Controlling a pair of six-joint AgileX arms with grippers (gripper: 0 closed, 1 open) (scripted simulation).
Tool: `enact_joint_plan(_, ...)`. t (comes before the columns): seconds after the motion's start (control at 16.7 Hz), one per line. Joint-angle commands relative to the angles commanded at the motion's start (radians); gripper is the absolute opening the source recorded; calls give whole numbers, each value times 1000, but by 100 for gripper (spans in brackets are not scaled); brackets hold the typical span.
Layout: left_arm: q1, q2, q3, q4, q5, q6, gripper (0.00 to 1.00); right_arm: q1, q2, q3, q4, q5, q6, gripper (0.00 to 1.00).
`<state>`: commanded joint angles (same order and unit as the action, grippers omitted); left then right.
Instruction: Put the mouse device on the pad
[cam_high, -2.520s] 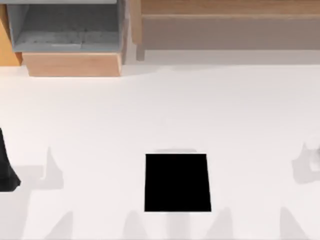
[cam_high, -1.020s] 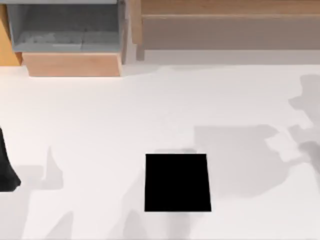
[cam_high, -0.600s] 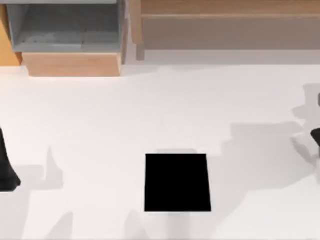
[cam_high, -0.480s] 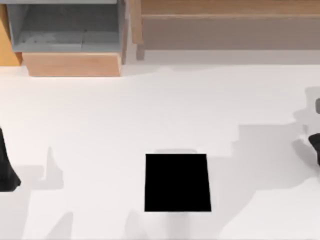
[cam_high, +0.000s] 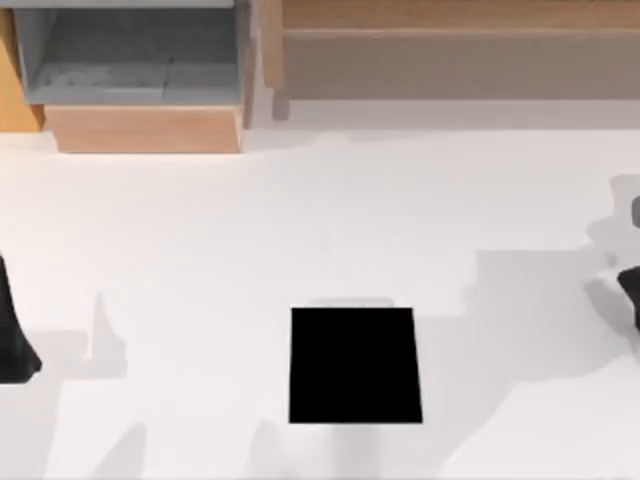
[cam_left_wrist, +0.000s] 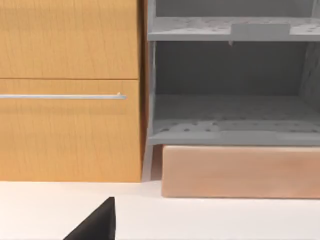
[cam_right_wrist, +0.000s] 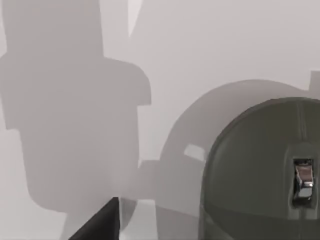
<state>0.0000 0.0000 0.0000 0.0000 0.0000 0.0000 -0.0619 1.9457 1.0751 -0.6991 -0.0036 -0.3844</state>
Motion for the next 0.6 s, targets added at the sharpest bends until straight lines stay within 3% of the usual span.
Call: enact_joint_plan(0.6, 0, 0, 0, 0, 0, 0, 100, 0, 0, 0, 0, 0, 0, 10)
